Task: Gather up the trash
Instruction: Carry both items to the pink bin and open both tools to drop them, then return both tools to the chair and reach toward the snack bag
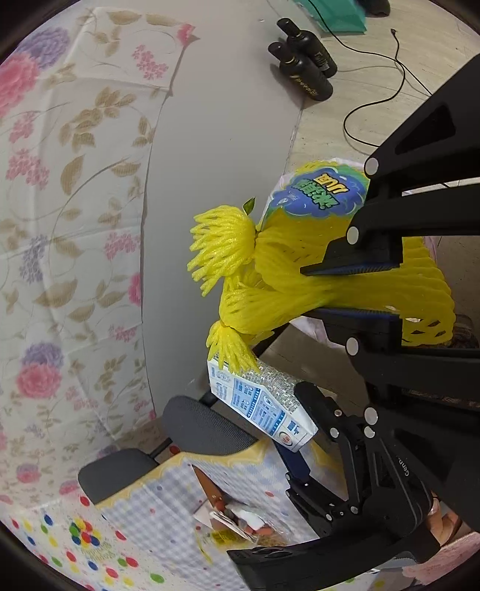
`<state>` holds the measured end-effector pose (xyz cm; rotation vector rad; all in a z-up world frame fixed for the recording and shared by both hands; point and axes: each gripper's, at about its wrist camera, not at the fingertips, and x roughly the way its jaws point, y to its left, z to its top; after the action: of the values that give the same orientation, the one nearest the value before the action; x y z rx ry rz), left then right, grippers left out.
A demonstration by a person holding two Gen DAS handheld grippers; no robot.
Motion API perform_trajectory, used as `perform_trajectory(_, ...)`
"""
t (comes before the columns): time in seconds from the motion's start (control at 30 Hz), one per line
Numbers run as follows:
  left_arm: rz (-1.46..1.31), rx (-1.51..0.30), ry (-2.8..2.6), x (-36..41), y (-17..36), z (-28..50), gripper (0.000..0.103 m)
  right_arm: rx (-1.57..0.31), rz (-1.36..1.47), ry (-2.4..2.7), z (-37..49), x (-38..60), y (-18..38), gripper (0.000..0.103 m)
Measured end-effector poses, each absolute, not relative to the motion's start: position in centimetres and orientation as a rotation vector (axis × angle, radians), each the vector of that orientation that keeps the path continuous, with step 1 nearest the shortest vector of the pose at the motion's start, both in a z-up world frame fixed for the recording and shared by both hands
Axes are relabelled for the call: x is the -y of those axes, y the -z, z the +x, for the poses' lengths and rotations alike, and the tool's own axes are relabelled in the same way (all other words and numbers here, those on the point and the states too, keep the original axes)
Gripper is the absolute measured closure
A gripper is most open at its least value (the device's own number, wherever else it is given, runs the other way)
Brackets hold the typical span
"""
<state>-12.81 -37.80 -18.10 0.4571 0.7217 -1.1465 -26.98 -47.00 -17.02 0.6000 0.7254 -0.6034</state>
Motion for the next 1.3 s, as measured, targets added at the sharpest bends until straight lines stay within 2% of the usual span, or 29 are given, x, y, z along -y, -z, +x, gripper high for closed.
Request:
perform_trajectory(0.1, 0.476, -0.733, 1.163, 38.9, 18.7, -12.7, 0.028, -0.724, 0.635, 0.605, -27.2, 48.3, 17.6, 0.081)
perform_trajectory(0.17, 0.499, -0.743, 1.181, 39.4, 19.3, -12.7, 0.027, -0.733, 0.635, 0.605, -26.8, 49.1, 17.8, 0.073)
perform_trajectory(0.2, 0.512, -0.744, 1.178, 39.6, 19.5, -12.7, 0.025, -0.74, 0.635, 0.606, -26.6, 49.4, 17.9, 0.064)
perform_trajectory(0.23, 0.525, -0.745, 1.178, 39.9, 19.8, -12.7, 0.018, -0.744, 0.635, 0.605, -26.3, 49.7, 18.0, 0.059)
perform_trajectory(0.27, 0.529, -0.746, 1.179, 40.0, 19.9, -12.6, 0.016, -0.739, 0.638, 0.61, -26.3, 49.9, 18.0, 0.057)
perform_trajectory(0.57, 0.449, -0.771, 1.098, 38.2, 17.7, -9.1, 0.016, -0.734, 0.626, 0.648, -26.6, 50.4, 17.2, 0.057)
perform_trajectory(0.83, 0.379, -0.768, 0.97, 33.4, 14.4, -5.5, 0.016, -0.759, 0.615, 0.649, -25.1, 50.3, 17.3, 0.057)
perform_trajectory(1.1, 0.325, -0.768, 0.782, 26.4, 11.8, -2.3, 0.016, -0.645, 0.428, 0.551, -21.9, 45.5, 12.2, 0.059)
perform_trajectory(1.17, 0.314, -0.772, 0.737, 24.5, 11.4, -1.6, 0.013, -0.599, 0.394, 0.496, -20.6, 43.9, 10.8, 0.058)
perform_trajectory(1.3, 0.27, -0.785, 0.655, 19.9, 10.9, 0.1, 0.012, -0.586, 0.335, 0.385, -16.4, 40.9, 8.8, 0.058)
